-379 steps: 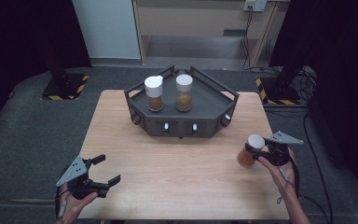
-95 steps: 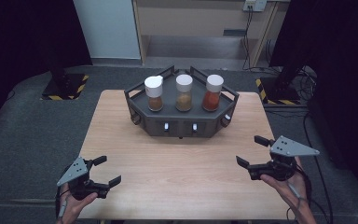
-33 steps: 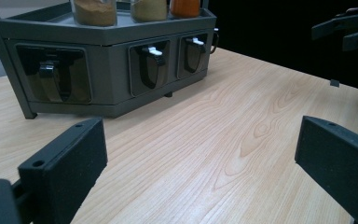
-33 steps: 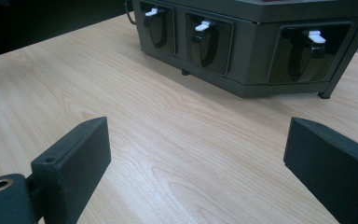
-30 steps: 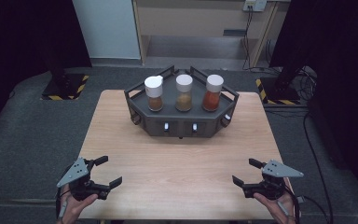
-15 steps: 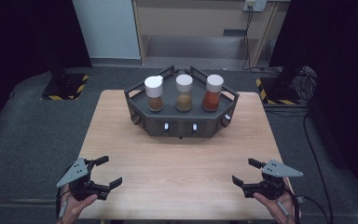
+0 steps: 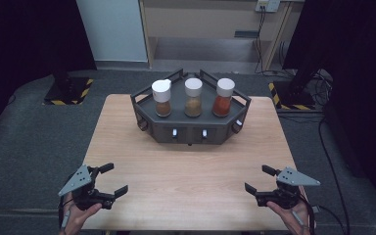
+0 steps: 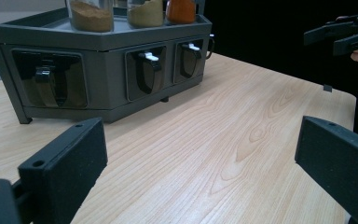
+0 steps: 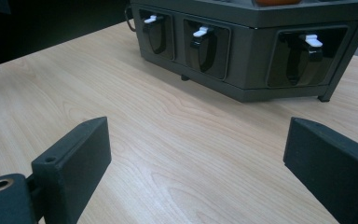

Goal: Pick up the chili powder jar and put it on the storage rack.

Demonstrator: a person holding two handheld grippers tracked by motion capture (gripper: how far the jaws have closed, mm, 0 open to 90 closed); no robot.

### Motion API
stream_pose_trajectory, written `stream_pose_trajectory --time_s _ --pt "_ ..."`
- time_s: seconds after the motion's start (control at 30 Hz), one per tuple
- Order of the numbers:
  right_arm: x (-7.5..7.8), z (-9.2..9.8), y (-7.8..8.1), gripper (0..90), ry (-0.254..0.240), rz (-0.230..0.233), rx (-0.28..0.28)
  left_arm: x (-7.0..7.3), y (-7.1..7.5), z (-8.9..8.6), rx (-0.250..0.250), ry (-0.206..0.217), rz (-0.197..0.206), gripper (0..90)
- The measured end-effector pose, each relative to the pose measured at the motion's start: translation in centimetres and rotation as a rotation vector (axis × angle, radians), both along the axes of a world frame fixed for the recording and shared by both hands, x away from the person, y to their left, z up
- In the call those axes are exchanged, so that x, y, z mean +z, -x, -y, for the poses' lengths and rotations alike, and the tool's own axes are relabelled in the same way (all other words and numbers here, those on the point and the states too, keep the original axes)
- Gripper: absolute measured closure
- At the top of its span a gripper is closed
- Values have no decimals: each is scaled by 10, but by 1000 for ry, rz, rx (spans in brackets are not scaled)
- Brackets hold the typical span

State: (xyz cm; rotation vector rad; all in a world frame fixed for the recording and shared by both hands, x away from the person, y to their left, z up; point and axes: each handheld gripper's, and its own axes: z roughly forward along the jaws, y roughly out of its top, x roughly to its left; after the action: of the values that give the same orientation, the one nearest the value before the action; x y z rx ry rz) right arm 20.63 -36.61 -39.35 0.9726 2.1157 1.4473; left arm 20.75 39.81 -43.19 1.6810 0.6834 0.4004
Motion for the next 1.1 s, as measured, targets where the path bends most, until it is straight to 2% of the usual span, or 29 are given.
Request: stream_pose_trajectory --time_s 0.57,1.1 --pt "-3 4 2 79 -23 19 -11 -1 -1 -1 -9 5 7 13" --pt "-4 7 0 79 -37 10 5 0 -2 -1 -15 -2 8 14"
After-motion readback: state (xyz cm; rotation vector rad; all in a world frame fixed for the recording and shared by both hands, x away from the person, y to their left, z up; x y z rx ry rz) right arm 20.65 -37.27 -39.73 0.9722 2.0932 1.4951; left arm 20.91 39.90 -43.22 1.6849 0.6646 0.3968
